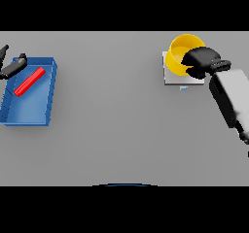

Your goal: Pick up the red beaker and tilt it to pour out 1 green nut into yellow bowl. Pick up the yellow bowl and place it on the metallic measuring scale.

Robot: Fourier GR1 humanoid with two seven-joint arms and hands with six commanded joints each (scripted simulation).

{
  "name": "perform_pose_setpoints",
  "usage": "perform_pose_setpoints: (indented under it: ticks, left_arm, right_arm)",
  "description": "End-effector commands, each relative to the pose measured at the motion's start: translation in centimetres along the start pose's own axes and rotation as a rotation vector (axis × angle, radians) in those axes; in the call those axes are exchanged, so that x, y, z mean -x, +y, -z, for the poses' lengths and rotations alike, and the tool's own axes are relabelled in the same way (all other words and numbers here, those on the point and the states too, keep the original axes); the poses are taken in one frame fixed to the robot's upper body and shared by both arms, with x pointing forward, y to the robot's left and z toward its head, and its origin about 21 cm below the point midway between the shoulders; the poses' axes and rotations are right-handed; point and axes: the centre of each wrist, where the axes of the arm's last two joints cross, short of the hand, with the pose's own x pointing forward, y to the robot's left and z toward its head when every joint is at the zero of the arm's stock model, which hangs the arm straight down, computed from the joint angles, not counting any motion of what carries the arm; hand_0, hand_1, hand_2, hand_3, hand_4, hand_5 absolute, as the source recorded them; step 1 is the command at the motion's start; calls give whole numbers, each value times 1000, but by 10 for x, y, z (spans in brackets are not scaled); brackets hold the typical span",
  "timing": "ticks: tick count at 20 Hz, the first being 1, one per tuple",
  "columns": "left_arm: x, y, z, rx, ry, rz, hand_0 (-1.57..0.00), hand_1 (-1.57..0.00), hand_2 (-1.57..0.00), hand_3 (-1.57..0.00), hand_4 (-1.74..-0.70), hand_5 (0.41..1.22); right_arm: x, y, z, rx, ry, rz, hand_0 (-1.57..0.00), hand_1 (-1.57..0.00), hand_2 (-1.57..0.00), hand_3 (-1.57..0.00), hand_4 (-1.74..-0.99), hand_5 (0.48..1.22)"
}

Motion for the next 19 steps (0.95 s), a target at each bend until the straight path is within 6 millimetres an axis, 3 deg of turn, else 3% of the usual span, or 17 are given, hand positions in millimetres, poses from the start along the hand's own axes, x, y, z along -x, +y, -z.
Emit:
perform_pose_setpoints:
  ticks: [1, 2, 3, 4, 6, 9, 13, 19]
  left_arm:
    - [2, -1, 0, 1, 2, -1, 1, 1, 1, 1, -842, 780]
    - [5, 0, -1, 2, 10, 1, 1, 1, 1, 1, -838, 779]
    - [4, 1, -1, 2, 7, 2, 1, 1, 1, 1, -836, 775]
    - [5, 1, -1, -2, 10, 1, 1, 1, 1, 1, -837, 773]
    - [3, 7, -1, -6, 7, 3, 1, 1, 1, 1, -834, 771]
    - [4, 3, -3, 9, -1, -19, 1, 1, 1, 1, -840, 764]
    - [1, 0, -4, 3, -11, -2, 1, 1, 1, 1, -834, 750]
    - [2, 3, -6, -4, -3, -3, 1, 1, 1, 1, -833, 760]
  right_arm:
    - [0, -1, 1, 2, 15, 6, -1571, -1571, -1404, -1376, -1741, 1221]
    - [-1, 2, 1, -4, 9, 14, -1565, -1496, -1437, -1249, -1741, 1221]
    - [1, 2, 0, -15, 6, 15, -1558, -1428, -1343, -1110, -1682, 1221]
    - [5, 3, -2, -11, 15, 18, -1471, -1285, -1178, -959, -1632, 1145]
    - [2, -1, 0, -27, 25, 58, -1147, -958, -848, -688, -1559, 1014]
    - [3, 2, 0, -48, 32, 92, -605, -556, -470, -391, -1496, 890]
    - [1, 2, 0, -56, 34, 65, -247, -243, -192, -164, -1448, 824]
    - [3, 0, 0, -100, 45, 60, -64, -63, -50, -42, -1390, 779]
